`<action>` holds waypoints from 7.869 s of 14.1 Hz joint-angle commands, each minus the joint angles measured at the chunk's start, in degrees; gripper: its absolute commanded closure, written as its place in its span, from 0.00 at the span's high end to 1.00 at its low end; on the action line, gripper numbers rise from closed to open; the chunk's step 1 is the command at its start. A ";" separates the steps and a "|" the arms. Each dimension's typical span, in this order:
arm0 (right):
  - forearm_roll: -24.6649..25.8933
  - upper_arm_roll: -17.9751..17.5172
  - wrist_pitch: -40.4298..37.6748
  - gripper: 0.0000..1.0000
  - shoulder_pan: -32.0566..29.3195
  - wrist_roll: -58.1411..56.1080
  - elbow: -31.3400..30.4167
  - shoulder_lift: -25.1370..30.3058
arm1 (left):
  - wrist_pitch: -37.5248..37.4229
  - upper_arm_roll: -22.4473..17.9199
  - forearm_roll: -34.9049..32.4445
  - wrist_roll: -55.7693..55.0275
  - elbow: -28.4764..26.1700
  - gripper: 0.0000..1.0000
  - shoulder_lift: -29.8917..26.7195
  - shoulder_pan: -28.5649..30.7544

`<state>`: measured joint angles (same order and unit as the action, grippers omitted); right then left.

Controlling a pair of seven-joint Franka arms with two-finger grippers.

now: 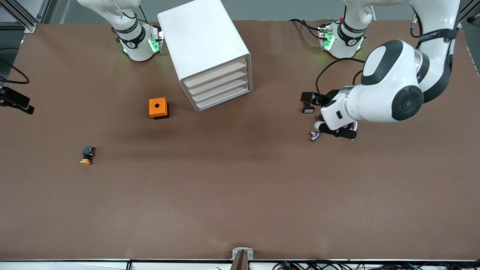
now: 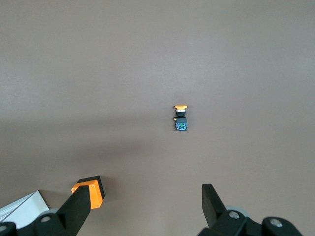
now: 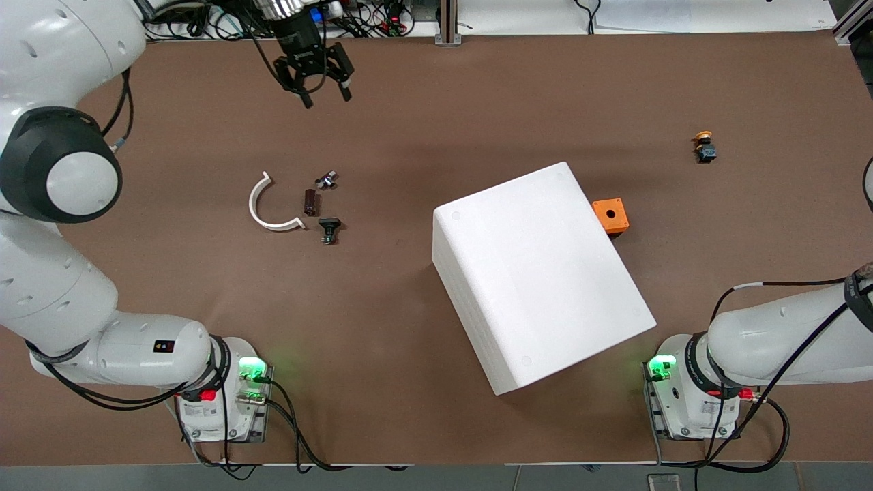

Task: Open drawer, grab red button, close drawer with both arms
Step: 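Reach the left gripper toward the white cabinet's drawer front, then grasp the drawer front edge with the left gripper, then pull the drawer out with the left gripper while the right gripper approaches, then grasp the red button in the drawer with the right gripper while the left gripper withdraws, then lift the red button out of the drawer with the right gripper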

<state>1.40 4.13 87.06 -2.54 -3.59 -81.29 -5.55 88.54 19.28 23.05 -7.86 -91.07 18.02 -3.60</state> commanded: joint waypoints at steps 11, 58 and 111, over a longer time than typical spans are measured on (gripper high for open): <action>-0.25 -0.61 0.13 1.00 1.21 0.78 -0.01 -0.51 | 20.52 1.73 32.74 34.82 -14.39 1.00 8.60 -3.33; -0.87 -0.79 0.13 1.00 24.85 47.25 -0.10 -2.53 | 25.90 0.94 76.79 71.15 -21.78 0.00 20.65 -23.21; -8.95 -0.70 27.81 0.32 51.67 103.96 -13.02 -20.99 | 21.94 -6.97 -20.11 6.02 9.77 1.00 17.75 -9.31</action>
<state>-6.69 2.83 114.72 48.35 100.09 -94.74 -26.41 112.28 12.14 9.41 -0.47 -82.80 36.53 -12.14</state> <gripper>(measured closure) 0.515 0.000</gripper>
